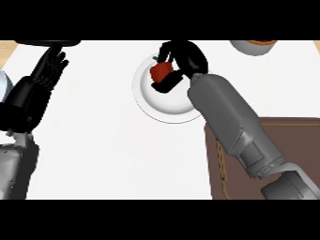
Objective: Pick the bell pepper from the tray and place it in the plate
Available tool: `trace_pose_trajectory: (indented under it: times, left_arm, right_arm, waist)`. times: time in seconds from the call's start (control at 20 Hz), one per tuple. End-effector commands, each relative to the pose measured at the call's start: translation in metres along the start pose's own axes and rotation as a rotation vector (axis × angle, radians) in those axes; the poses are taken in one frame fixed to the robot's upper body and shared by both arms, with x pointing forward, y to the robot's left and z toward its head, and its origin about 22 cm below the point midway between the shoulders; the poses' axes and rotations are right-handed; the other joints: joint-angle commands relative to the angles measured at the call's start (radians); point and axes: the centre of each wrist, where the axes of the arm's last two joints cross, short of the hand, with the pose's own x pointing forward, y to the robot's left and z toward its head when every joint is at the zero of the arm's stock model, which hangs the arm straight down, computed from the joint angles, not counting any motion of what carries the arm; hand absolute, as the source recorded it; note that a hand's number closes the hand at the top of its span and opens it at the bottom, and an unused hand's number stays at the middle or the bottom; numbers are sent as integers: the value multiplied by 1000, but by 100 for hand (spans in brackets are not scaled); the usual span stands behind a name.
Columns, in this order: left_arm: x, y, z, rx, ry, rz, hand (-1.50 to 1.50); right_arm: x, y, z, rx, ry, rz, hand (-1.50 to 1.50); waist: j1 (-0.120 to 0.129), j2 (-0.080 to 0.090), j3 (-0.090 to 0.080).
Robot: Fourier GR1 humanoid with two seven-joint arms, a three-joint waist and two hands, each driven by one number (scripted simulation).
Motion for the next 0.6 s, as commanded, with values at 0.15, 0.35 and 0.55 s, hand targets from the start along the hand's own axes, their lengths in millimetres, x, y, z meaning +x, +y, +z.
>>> trace_pose_trajectory:
  times: [0.15, 0.35, 0.55]
  left_arm:
    - [6, -3, 0, -9, -24, 4, 0]
    - [-2, -10, -4, -40, -30, 7, 0]
    - [12, -7, -18, -37, -27, 23, 0]
  right_arm:
    - [-7, 5, -5, 48, 58, -115, -150]
    - [-29, 20, 6, -26, 3, -255, -150]
    - [-15, 6, -2, -137, -28, -374, -150]
  waist:
    - [20, 5, 1]
    - [49, 14, 1]
    - [46, 10, 1]
